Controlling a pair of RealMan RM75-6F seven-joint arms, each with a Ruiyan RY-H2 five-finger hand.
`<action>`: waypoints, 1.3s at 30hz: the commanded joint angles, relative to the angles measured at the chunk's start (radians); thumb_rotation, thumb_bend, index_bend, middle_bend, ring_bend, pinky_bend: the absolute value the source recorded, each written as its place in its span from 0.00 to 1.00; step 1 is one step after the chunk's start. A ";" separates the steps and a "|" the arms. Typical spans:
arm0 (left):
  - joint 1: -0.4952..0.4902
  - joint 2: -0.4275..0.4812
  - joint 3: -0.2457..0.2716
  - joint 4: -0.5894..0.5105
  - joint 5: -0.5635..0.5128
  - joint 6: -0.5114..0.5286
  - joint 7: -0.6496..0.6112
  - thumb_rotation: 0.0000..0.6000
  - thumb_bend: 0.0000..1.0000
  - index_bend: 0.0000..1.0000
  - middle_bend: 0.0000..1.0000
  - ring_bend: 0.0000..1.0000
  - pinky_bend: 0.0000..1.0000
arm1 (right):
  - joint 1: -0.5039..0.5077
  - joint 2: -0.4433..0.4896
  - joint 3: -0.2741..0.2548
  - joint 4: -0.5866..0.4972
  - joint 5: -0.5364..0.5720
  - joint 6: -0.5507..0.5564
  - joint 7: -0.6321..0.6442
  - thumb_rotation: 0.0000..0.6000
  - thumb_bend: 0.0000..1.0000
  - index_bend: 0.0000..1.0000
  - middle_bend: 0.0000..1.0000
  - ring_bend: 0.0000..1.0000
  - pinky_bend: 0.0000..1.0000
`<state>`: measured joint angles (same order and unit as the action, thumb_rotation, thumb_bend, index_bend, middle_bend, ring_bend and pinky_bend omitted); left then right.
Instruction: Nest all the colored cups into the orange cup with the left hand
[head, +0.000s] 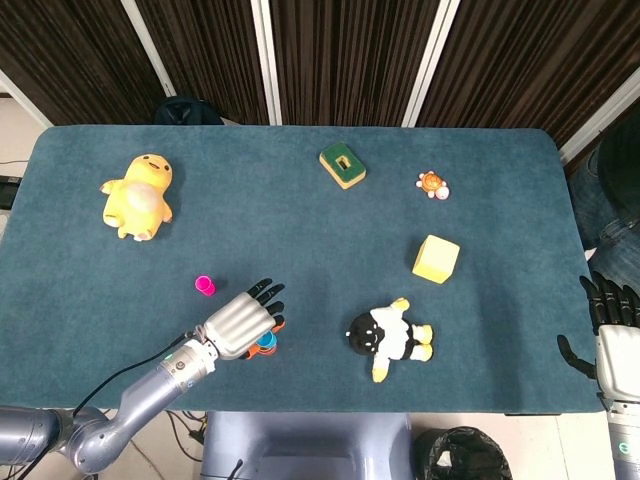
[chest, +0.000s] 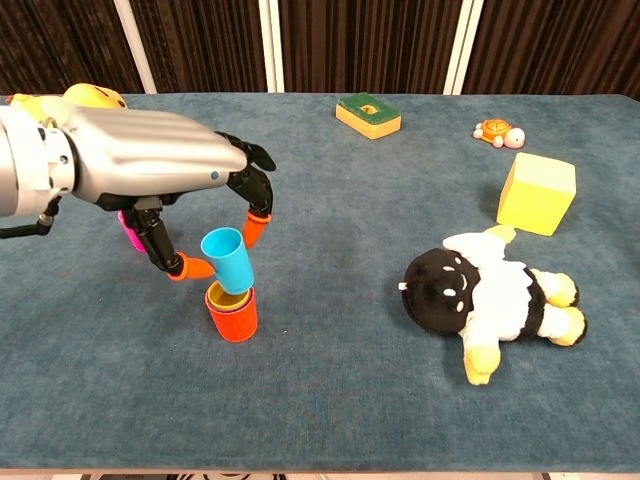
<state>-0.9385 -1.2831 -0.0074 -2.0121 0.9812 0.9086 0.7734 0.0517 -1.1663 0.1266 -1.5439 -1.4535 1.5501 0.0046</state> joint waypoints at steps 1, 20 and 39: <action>-0.006 -0.009 0.008 0.005 -0.006 -0.001 0.013 1.00 0.33 0.48 0.24 0.00 0.07 | 0.000 0.000 0.000 0.000 0.000 -0.001 -0.001 1.00 0.37 0.07 0.05 0.07 0.04; -0.023 -0.018 0.040 0.009 -0.058 0.029 0.068 1.00 0.29 0.28 0.20 0.00 0.06 | 0.001 -0.001 0.000 0.001 0.003 -0.004 -0.001 1.00 0.37 0.07 0.05 0.07 0.04; 0.027 0.025 0.060 0.059 -0.045 0.126 0.025 1.00 0.23 0.20 0.18 0.00 0.06 | -0.003 0.004 0.002 0.001 0.006 0.000 0.009 1.00 0.37 0.07 0.05 0.07 0.04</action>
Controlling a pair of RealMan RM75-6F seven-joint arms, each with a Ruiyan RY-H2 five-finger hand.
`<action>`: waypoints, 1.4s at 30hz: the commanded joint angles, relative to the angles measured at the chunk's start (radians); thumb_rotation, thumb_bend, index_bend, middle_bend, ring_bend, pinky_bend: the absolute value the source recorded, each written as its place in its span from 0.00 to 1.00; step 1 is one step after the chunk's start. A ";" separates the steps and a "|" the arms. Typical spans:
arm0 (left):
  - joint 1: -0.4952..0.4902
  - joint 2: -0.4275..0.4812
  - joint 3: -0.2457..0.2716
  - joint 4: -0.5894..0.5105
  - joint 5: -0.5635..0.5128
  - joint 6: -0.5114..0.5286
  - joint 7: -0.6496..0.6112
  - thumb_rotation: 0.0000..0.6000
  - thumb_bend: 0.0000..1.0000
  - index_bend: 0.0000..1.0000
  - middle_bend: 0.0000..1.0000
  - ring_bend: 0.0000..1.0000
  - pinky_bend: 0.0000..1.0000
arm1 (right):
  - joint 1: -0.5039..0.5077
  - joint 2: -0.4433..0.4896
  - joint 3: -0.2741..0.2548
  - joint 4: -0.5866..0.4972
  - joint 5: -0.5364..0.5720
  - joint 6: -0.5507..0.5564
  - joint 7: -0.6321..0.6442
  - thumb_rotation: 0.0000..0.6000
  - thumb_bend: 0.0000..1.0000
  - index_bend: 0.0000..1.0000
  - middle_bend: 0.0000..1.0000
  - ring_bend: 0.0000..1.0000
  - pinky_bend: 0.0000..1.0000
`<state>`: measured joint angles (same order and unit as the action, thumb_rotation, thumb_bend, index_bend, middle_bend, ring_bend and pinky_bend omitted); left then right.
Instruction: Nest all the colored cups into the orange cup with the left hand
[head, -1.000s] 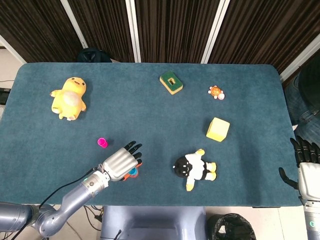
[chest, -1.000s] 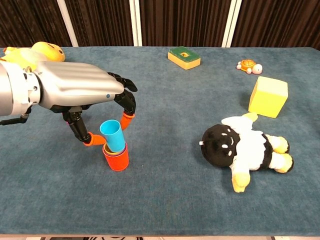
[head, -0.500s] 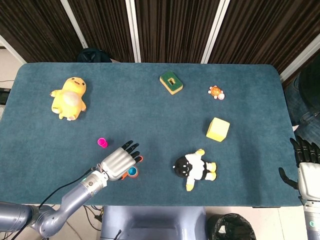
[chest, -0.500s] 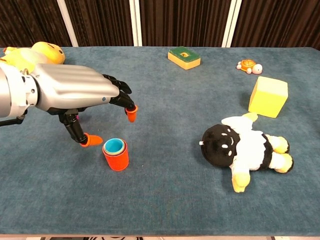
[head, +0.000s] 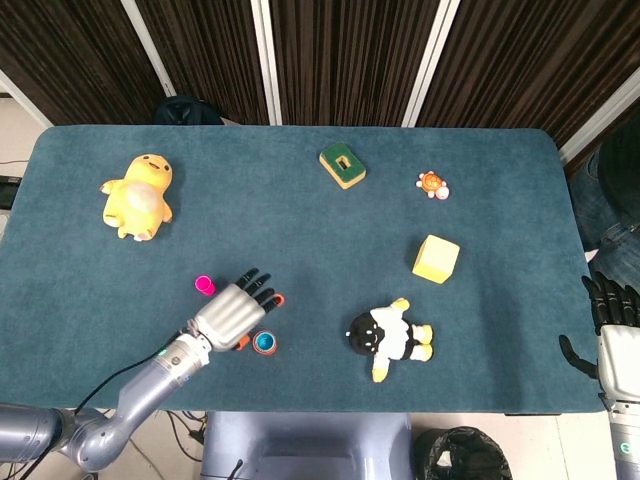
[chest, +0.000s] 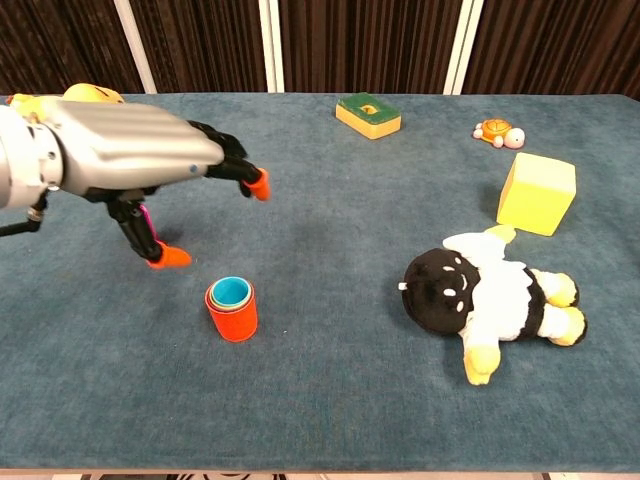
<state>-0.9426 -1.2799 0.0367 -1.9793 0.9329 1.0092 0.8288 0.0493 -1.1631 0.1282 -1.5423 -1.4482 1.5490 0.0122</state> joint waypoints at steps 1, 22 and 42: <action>0.039 0.026 0.019 0.032 0.001 0.030 -0.040 1.00 0.23 0.20 0.18 0.00 0.06 | -0.001 0.001 0.001 -0.001 0.000 0.001 0.001 1.00 0.37 0.07 0.05 0.07 0.04; 0.135 -0.103 0.000 0.432 0.043 0.031 -0.222 1.00 0.23 0.30 0.19 0.00 0.09 | 0.004 -0.007 -0.002 0.000 0.005 -0.011 -0.013 1.00 0.37 0.07 0.05 0.07 0.04; 0.139 -0.181 -0.029 0.530 0.035 -0.023 -0.225 1.00 0.28 0.43 0.23 0.02 0.10 | 0.004 -0.009 -0.004 0.002 0.003 -0.012 -0.014 1.00 0.37 0.07 0.05 0.07 0.04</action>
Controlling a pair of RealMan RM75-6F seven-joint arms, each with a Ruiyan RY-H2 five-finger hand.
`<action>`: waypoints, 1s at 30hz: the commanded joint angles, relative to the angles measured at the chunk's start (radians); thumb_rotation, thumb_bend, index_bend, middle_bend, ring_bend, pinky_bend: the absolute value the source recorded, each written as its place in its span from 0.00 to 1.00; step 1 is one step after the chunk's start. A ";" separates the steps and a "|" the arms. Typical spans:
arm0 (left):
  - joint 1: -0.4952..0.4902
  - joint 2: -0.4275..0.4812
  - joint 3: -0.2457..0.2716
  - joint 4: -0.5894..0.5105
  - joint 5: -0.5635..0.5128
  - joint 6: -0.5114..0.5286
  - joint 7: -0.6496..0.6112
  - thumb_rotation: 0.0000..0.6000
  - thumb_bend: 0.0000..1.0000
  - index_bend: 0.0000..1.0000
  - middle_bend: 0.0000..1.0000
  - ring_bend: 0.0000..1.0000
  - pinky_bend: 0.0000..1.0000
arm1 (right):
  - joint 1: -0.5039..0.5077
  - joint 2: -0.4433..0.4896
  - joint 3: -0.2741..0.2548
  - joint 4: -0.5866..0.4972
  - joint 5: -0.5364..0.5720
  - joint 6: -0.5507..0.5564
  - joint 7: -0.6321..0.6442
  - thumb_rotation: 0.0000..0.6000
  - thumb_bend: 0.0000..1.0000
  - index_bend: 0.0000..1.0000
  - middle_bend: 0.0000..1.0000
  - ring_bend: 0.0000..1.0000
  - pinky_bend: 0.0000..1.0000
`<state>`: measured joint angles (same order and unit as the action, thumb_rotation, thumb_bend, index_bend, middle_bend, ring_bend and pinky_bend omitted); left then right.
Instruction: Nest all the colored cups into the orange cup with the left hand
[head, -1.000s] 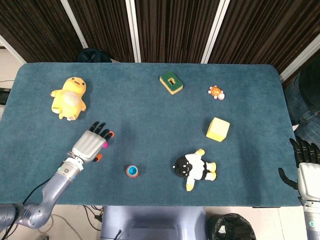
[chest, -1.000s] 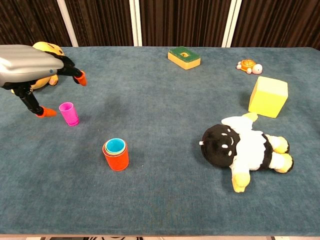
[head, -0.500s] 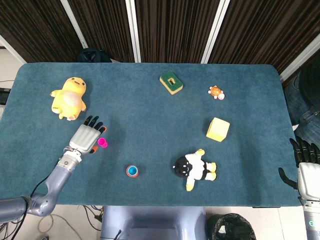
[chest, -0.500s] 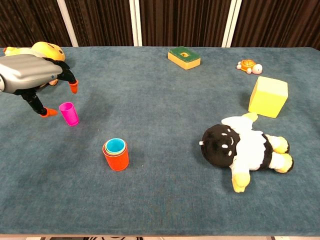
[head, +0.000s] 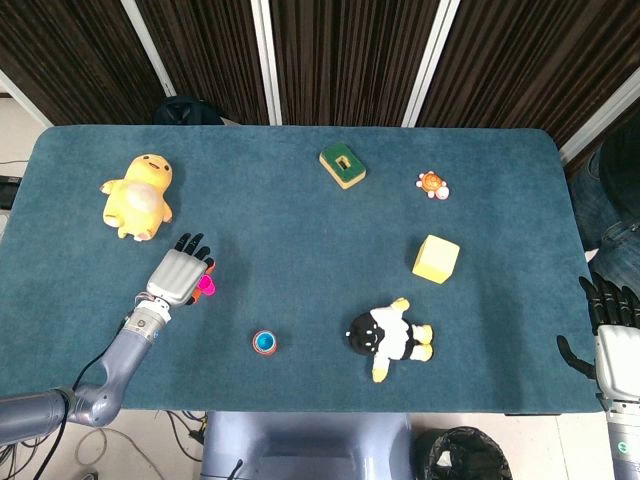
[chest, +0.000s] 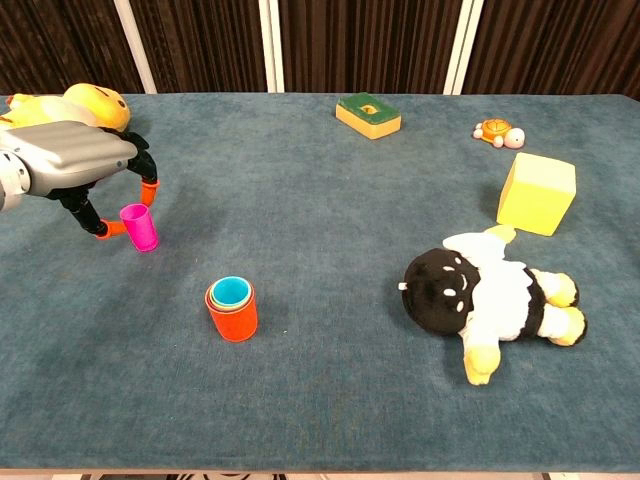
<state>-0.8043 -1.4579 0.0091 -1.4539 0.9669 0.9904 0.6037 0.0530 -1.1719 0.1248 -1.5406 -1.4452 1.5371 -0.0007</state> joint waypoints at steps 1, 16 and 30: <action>0.001 -0.004 -0.002 0.005 0.002 -0.005 0.000 1.00 0.28 0.44 0.23 0.02 0.10 | 0.000 -0.001 0.000 0.000 0.000 -0.001 -0.001 1.00 0.37 0.07 0.05 0.07 0.04; 0.009 -0.015 -0.012 0.014 0.046 -0.010 -0.015 1.00 0.31 0.47 0.26 0.02 0.10 | 0.000 0.000 0.000 0.000 0.000 0.000 0.002 1.00 0.37 0.07 0.05 0.07 0.04; 0.017 0.035 -0.056 -0.073 0.100 0.032 -0.056 1.00 0.34 0.48 0.27 0.02 0.10 | -0.001 0.001 0.000 -0.001 -0.003 0.002 0.004 1.00 0.37 0.07 0.05 0.07 0.04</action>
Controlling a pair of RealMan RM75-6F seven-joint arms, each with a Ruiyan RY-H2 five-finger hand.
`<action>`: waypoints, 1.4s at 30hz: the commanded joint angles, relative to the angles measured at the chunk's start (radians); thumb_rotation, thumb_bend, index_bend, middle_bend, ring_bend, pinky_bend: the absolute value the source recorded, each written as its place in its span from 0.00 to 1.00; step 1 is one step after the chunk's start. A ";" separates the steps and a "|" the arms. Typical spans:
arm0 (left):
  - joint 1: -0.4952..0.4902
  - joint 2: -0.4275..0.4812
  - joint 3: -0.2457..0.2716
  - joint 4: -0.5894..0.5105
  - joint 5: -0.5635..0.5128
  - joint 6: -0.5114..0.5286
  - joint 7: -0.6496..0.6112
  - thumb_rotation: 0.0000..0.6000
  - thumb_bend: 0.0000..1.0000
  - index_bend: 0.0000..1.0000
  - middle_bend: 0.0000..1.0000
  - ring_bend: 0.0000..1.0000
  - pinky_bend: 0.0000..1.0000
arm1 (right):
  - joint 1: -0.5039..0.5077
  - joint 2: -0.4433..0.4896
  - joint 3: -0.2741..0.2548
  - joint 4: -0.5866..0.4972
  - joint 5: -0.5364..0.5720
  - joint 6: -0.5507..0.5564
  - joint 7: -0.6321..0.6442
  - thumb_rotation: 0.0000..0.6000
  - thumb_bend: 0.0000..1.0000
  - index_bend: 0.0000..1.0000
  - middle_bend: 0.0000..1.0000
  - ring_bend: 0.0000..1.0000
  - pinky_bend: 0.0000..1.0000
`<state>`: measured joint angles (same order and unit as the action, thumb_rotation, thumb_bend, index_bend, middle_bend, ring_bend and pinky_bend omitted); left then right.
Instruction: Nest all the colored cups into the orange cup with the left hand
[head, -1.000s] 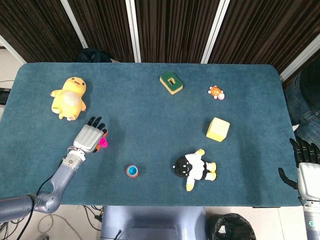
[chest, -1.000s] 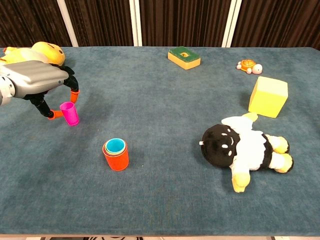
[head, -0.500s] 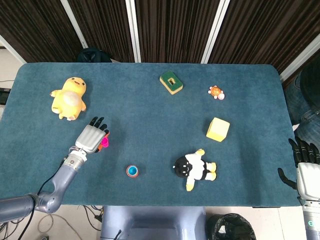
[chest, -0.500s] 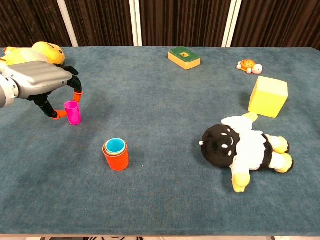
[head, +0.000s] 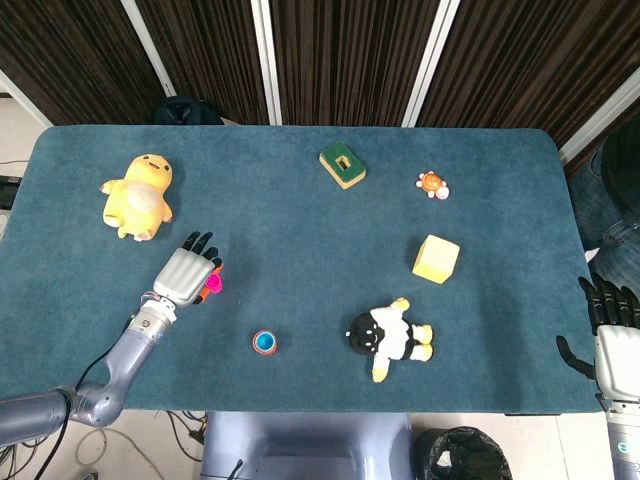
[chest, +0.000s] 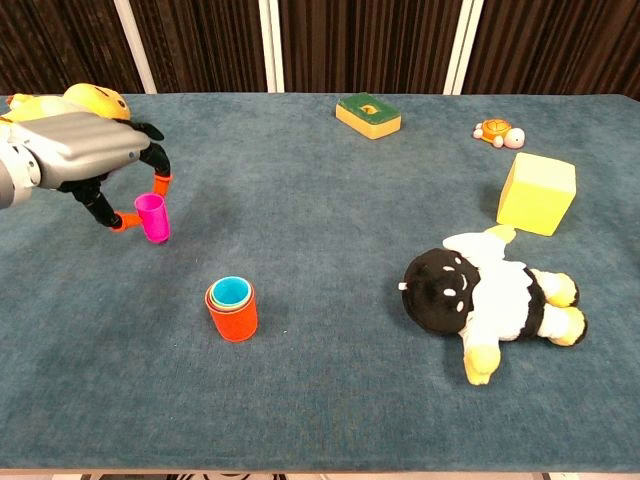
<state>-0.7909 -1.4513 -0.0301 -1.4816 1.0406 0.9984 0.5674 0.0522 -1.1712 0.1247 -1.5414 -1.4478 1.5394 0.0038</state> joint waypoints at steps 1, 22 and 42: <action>0.006 0.042 -0.021 -0.069 0.040 0.033 -0.026 1.00 0.34 0.48 0.27 0.02 0.10 | 0.000 0.000 0.000 0.000 0.000 0.000 -0.001 1.00 0.37 0.07 0.05 0.07 0.04; -0.006 0.172 -0.014 -0.449 0.172 -0.011 -0.081 1.00 0.34 0.48 0.27 0.02 0.11 | -0.001 -0.001 0.001 0.000 0.000 0.002 -0.001 1.00 0.37 0.07 0.05 0.07 0.04; -0.017 0.111 0.013 -0.422 0.123 -0.030 0.019 1.00 0.33 0.49 0.27 0.02 0.11 | -0.003 0.003 0.002 -0.001 0.002 0.004 0.003 1.00 0.37 0.07 0.05 0.07 0.04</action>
<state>-0.8072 -1.3387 -0.0186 -1.9055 1.1649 0.9686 0.5844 0.0496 -1.1683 0.1267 -1.5420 -1.4462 1.5436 0.0064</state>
